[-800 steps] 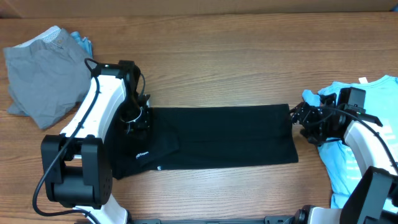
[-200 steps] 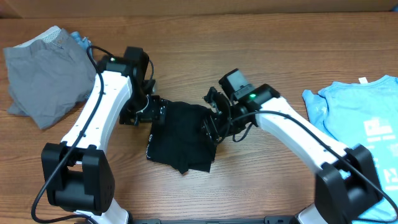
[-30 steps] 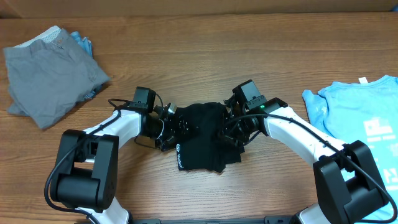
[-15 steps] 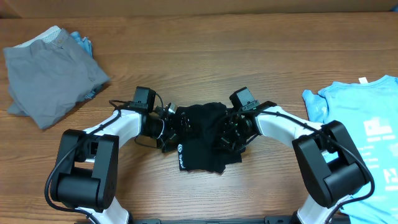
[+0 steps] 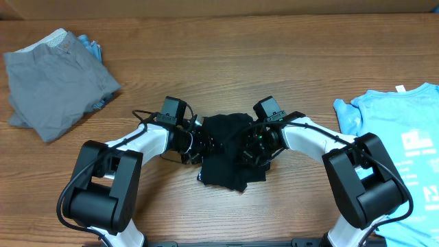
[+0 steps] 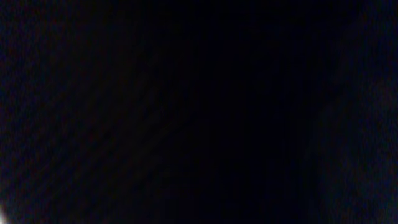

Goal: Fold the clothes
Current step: 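Carry the bundle to the upper left with the left gripper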

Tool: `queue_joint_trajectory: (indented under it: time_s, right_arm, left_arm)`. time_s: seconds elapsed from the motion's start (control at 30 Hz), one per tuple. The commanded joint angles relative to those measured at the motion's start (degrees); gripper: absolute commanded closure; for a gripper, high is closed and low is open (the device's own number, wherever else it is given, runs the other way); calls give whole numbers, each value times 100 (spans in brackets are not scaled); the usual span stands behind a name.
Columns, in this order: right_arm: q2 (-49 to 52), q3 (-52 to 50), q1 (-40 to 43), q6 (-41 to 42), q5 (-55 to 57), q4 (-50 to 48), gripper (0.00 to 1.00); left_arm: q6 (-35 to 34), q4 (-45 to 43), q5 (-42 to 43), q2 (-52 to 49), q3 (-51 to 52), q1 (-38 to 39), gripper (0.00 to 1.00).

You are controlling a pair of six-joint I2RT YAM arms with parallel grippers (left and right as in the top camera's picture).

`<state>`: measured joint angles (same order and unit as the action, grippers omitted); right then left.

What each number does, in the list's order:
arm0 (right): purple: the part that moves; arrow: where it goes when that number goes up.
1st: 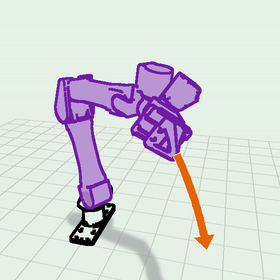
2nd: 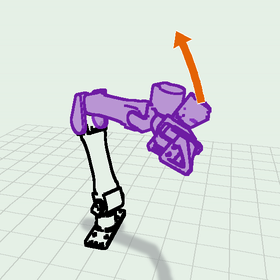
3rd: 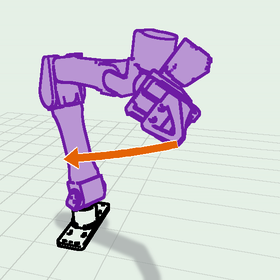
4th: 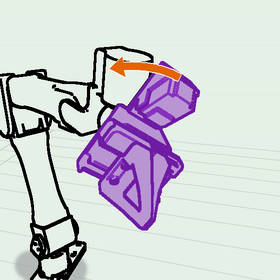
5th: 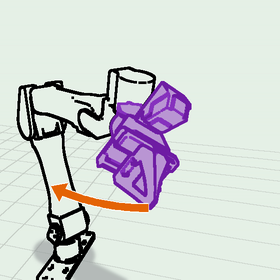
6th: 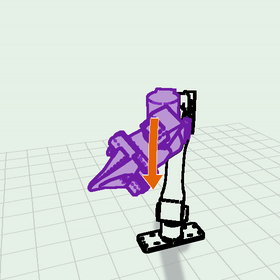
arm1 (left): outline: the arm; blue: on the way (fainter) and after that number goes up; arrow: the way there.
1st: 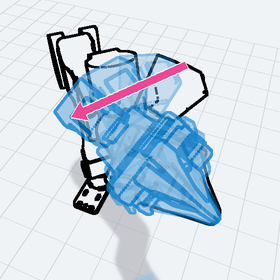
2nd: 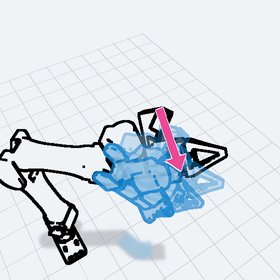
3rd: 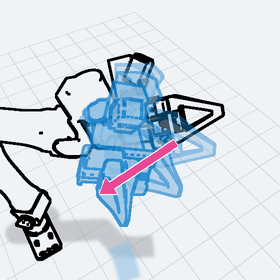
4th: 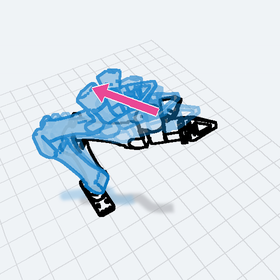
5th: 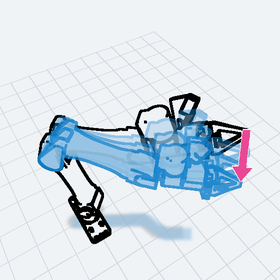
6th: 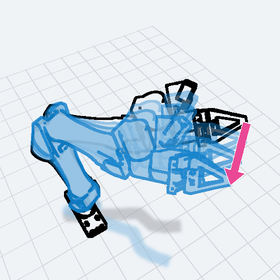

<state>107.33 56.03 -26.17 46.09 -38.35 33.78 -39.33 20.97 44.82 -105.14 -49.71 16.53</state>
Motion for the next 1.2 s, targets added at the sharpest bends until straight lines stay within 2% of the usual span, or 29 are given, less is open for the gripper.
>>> queue_joint_trajectory:
  time_s: [0.0, 0.07, 0.2, 0.4, 0.6, 0.67, 0.8, 0.97, 1.07, 1.17]
  right_arm:
    - [66, -57, -13, 11, -92, -4, 94]
    - [66, -57, -13, -44, -199, 4, 94]
    - [33, -26, -11, -483, -811, 17, 93]
    - [-723, 334, -11, -999, -802, 461, 93]
    - [-1965, 975, -11, -1062, -610, 551, 93]
    - [-2315, 1198, -11, -1062, -382, 549, 88]
    - [-2632, 1344, -11, -1058, -114, 533, 87]
    - [-2662, 1344, -11, -1060, -109, 597, 87]
    - [-2662, 1344, -11, -1058, -111, 601, 87]
    - [-2662, 1344, -11, -1060, -107, 597, 87]
  left_arm:
    - [17, -22, -173, -125, 83, 103, 84]
    - [74, -11, -129, -122, 83, 96, 96]
    - [302, -28, -4, -63, 76, 15, 96]
    - [815, 208, 44, 494, -109, -378, 96]
    - [1141, 575, 490, 1130, -715, -1357, 96]
    - [1137, 599, 695, 1270, -994, -1825, 96]
    - [927, 551, 918, 1292, -1484, -2505, 96]
    - [640, -44, 767, 1290, -1956, -3316, 96]
    - [260, -774, 728, 1290, -2124, -3790, 96]
    - [-140, -1893, 728, 1290, -2166, -4122, 96]
